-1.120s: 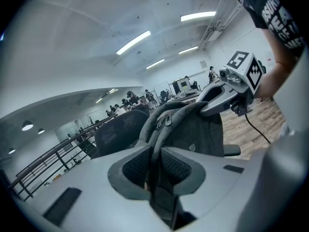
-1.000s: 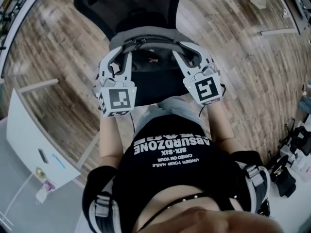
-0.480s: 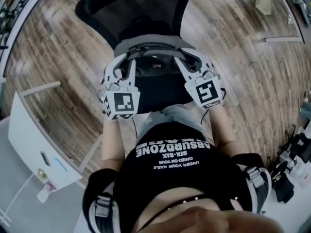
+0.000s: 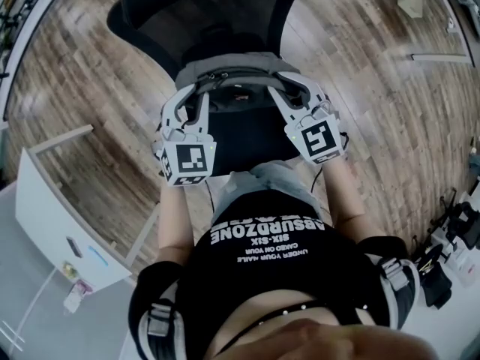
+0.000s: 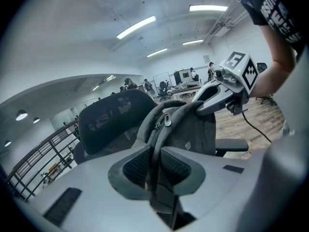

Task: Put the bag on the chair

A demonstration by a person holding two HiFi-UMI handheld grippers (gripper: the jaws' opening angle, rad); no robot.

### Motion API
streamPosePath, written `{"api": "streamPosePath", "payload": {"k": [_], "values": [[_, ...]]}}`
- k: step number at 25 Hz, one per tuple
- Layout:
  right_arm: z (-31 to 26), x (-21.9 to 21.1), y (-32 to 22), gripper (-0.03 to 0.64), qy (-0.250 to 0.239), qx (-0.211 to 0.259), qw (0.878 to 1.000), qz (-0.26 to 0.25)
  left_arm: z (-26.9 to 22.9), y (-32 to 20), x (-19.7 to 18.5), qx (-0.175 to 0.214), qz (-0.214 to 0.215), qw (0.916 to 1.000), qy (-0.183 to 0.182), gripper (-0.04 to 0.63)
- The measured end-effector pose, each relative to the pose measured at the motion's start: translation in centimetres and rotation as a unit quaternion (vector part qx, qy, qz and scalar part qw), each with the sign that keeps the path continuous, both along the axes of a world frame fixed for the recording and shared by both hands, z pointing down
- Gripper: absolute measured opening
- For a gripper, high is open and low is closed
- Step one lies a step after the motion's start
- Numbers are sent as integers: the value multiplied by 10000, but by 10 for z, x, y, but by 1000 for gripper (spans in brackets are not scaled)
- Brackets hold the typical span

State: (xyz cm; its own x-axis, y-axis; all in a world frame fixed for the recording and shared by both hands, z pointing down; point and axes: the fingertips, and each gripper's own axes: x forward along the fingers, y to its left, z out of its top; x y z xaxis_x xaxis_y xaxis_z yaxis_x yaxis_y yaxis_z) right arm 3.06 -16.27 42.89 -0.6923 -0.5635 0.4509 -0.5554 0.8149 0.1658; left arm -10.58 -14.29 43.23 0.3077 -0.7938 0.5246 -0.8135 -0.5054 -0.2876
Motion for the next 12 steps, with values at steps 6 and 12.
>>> {"api": "streamPosePath", "payload": {"k": [6,12], "values": [[17,-2,-12,86,106,-77,9999,-68,18,-9,-2,-149,-43,9999,27,75],[35,-2,-21,86,161,-215,9996,-64,35,-18,-1,-251,-57,9997,2,75]]}}
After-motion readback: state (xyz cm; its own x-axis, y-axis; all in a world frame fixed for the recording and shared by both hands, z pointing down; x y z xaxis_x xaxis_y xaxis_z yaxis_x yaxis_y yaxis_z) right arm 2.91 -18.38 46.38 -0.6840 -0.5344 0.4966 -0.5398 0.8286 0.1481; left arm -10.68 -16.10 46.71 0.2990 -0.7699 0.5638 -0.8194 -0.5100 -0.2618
